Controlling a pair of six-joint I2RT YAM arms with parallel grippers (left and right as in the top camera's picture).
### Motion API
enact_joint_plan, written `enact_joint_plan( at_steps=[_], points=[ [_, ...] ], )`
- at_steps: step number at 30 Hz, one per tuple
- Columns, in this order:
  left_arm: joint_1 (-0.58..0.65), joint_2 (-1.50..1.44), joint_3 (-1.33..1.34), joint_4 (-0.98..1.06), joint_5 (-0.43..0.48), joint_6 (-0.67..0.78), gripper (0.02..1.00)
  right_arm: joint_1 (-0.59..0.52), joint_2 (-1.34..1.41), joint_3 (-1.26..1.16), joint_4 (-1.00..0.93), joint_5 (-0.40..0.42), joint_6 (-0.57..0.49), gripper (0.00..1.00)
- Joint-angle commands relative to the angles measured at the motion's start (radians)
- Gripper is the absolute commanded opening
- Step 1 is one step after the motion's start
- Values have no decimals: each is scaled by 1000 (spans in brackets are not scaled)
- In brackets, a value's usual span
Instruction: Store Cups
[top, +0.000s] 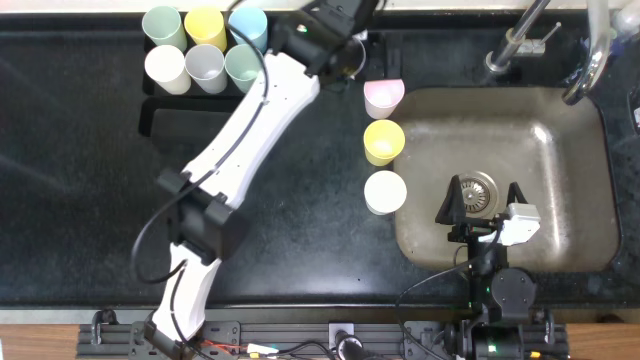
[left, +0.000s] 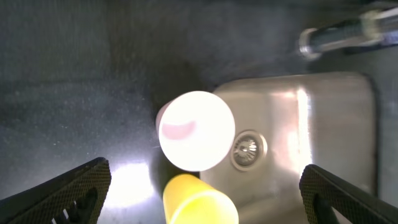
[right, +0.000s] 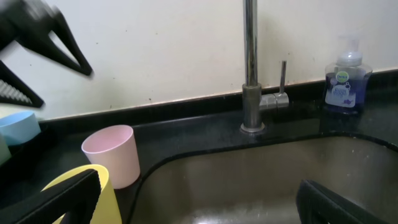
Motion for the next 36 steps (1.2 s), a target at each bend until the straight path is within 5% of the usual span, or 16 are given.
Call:
enact_joint_plan(
  at_steps=[1, 36],
  points=[
    [20, 72, 21, -7, -64, -52, 1000, 5, -8, -14, 5, -6, -5, 998],
    [31, 145, 21, -95, -10, -48, 1000, 5, -8, -14, 5, -6, -5, 998]
  ],
)
